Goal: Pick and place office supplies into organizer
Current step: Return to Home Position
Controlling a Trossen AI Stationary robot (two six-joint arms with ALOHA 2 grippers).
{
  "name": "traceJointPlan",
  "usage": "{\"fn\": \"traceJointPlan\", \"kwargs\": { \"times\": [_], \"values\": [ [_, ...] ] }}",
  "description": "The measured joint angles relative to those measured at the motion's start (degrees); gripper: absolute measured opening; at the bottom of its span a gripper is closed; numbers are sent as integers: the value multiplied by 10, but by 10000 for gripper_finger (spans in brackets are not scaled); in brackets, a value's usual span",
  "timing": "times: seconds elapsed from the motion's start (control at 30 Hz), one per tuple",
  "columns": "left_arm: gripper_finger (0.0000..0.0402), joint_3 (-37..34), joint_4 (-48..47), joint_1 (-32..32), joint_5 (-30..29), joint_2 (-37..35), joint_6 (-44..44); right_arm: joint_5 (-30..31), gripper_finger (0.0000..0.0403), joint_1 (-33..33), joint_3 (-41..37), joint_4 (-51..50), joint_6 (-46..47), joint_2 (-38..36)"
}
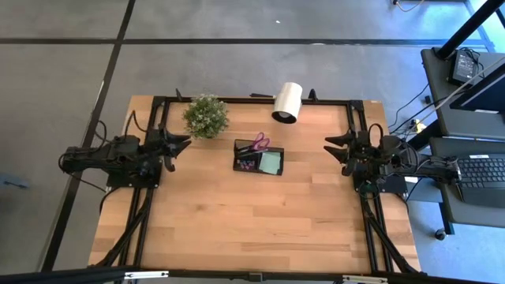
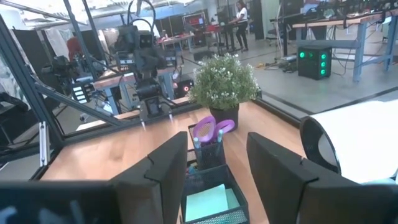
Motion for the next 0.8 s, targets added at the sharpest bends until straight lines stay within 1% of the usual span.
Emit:
{"fn": "traceJointPlan", "kwargs": {
  "times": [0.17, 0.4, 0.5, 0.6, 0.8],
  "values": [
    [90, -29, 7, 0, 1, 0, -29, 0, 171, 0, 0, 1, 3, 0],
    [90, -95, 94, 0, 9, 0, -45, 0, 171, 0, 0, 1, 4, 0],
    [90, -112, 111, 0, 11, 0, -49, 0, 171, 0, -2, 6, 4, 0],
    [90, -113, 117, 0, 11, 0, -40, 0, 171, 0, -28, 49, 4, 0],
    [90, -113, 115, 0, 16, 0, -40, 0, 171, 0, -107, 183, 5, 0]
  ]
}}
